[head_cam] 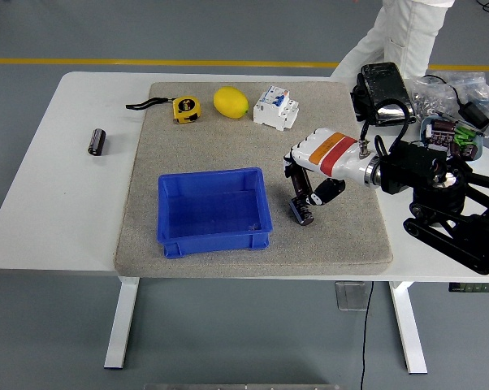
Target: Pick up the battery,place it into the box
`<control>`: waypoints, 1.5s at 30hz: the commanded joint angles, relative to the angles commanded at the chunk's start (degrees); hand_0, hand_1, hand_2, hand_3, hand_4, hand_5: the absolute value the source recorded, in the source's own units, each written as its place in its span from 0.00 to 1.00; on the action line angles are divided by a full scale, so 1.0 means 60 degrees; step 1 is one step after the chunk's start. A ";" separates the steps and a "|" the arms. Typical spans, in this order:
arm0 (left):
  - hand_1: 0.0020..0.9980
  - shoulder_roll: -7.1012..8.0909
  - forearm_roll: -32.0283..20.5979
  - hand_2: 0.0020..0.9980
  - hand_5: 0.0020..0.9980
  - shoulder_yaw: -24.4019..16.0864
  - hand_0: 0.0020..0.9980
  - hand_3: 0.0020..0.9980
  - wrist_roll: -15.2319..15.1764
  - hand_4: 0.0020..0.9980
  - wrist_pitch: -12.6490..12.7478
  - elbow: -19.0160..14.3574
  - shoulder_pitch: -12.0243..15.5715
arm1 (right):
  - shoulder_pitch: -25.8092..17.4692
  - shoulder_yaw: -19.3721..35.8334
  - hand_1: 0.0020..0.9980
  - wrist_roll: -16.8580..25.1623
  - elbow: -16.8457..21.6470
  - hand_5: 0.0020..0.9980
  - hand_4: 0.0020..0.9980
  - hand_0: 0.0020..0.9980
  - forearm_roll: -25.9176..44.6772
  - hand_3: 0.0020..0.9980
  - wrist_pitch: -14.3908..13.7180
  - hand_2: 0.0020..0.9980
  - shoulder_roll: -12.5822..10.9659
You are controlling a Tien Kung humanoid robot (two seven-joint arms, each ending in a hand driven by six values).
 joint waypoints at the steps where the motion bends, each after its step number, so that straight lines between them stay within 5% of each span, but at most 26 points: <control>1: 0.71 0.0001 0.0005 0.77 0.49 -0.0004 0.72 0.62 0.0003 0.63 -0.0001 -0.0002 0.0000 | 0.0026 -0.0017 0.48 -0.0041 0.0122 0.20 0.74 0.52 0.0068 0.50 -0.0026 0.51 0.0060; 8: 0.71 0.0008 -0.0002 0.76 0.49 0.0012 0.72 0.62 0.0012 0.63 0.0001 -0.0019 -0.0013 | 0.0326 -0.0524 0.53 -0.0259 0.0455 0.23 0.75 0.56 0.0376 0.51 0.0027 0.55 0.0761; 9: 0.71 0.0008 0.0002 0.76 0.49 0.0014 0.72 0.62 0.0015 0.63 0.0003 -0.0021 -0.0017 | 0.0362 -0.0587 0.63 -0.0274 0.0451 0.28 0.81 0.61 0.0398 0.58 0.0043 0.67 0.0851; 14: 0.71 0.0011 -0.0041 0.76 0.49 0.0037 0.72 0.62 0.0004 0.63 0.0014 -0.0030 -0.0041 | 0.0562 -0.0813 0.63 -0.0403 0.0364 0.28 0.81 0.61 0.0316 0.58 0.0520 0.67 0.1266; 15: 0.72 0.0012 -0.0037 0.76 0.49 0.0036 0.72 0.62 0.0005 0.63 0.0014 -0.0030 -0.0047 | 0.0580 -0.0817 0.78 -0.0403 0.0339 0.28 0.89 0.78 0.0346 0.85 0.0571 0.82 0.1314; 28: 0.71 0.0045 -0.0065 0.76 0.49 0.0068 0.72 0.62 -0.0020 0.63 0.0022 -0.0028 -0.0087 | 0.0748 -0.0608 0.84 -0.0210 0.0178 0.27 0.92 0.82 0.0567 0.89 0.0603 0.87 0.1476; 36: 0.71 0.0038 -0.0033 0.76 0.49 0.0031 0.72 0.62 -0.0022 0.63 0.0028 -0.0014 -0.0075 | 0.0602 -0.0010 0.77 -0.0179 0.0558 0.28 0.92 0.77 0.0304 0.87 0.0831 0.80 0.0892; 45: 0.71 0.0034 0.0014 0.76 0.49 -0.0001 0.72 0.62 -0.0016 0.63 0.0011 0.0000 -0.0040 | 0.0251 0.0882 0.75 -0.0049 0.1383 0.30 0.99 0.73 0.0230 0.85 0.1337 0.79 -0.0375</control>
